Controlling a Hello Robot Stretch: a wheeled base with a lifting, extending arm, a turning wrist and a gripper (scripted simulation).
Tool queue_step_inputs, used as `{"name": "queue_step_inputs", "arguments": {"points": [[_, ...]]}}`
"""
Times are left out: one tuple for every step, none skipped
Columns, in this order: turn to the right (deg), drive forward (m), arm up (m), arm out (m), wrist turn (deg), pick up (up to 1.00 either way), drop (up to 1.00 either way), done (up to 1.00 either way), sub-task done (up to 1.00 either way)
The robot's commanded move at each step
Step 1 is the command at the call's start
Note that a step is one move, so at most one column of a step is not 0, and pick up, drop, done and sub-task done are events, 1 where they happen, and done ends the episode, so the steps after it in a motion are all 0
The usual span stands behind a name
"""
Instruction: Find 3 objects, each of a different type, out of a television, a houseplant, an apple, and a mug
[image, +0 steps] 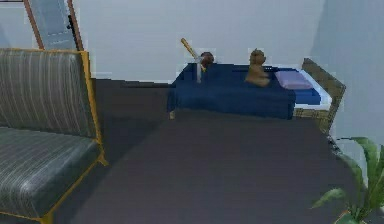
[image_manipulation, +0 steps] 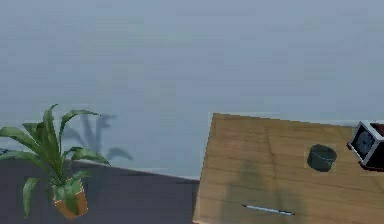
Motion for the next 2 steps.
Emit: {"name": "queue_step_inputs", "arguments": {"points": [[0.0, 0.2, 0.0, 0.0, 0.0, 0.0, 0.0, 0.0, 0.0], [45.0, 0.0, 0.0, 0.0, 0.0, 0.0, 0.0, 0.0, 0.0]]}}
